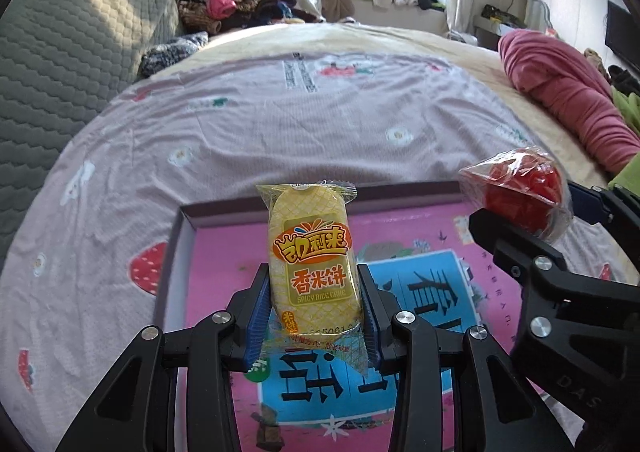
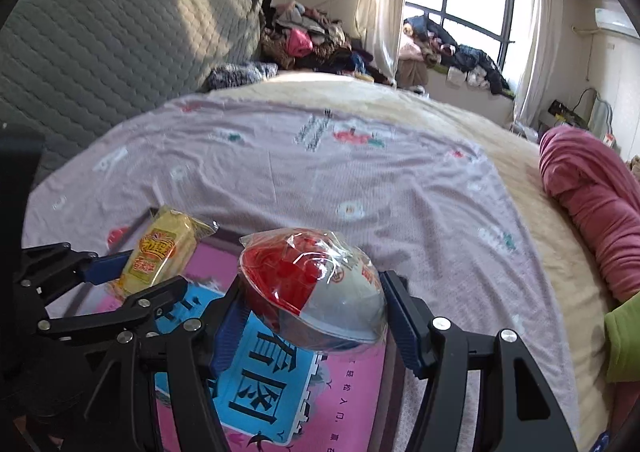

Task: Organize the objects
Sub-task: 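Lower both items onto the picture book and open both grippers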

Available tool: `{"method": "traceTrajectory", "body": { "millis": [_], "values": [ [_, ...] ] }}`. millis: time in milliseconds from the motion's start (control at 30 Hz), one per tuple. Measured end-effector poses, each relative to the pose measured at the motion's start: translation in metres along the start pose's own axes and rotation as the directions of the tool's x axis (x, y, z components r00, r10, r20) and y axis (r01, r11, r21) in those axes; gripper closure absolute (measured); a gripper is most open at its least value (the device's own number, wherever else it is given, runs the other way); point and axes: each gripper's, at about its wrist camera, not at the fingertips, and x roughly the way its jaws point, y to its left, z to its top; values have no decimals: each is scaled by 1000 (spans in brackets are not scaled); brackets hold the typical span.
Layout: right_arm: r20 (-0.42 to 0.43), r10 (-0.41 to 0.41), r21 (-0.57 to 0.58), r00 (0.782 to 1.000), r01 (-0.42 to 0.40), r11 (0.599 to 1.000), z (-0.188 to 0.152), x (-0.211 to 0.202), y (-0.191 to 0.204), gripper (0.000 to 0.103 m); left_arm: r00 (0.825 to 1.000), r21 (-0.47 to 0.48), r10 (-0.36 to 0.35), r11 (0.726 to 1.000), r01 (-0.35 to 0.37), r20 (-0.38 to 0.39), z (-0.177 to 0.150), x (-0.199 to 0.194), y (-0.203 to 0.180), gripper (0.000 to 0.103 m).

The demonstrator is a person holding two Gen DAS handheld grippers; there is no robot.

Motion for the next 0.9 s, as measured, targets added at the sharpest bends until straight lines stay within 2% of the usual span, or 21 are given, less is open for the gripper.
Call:
{"method": "traceTrajectory", "body": {
  "millis": [133,367,900],
  "values": [
    [-48,0,-3,999,0,1000,-5,18,-3,39,999,2,12,1000,-12,-35,-3,17,0,62],
    [-67,-1,-2,998,1,1000,-12,28,-8,39,997,-13,-8,1000,7,-78,-5,36,2,62],
    [-205,-17,-20,979,13,1000,-17,70,-4,39,995,-17,-5,1000,3,-99,-4,50,6,60]
  ]
}}
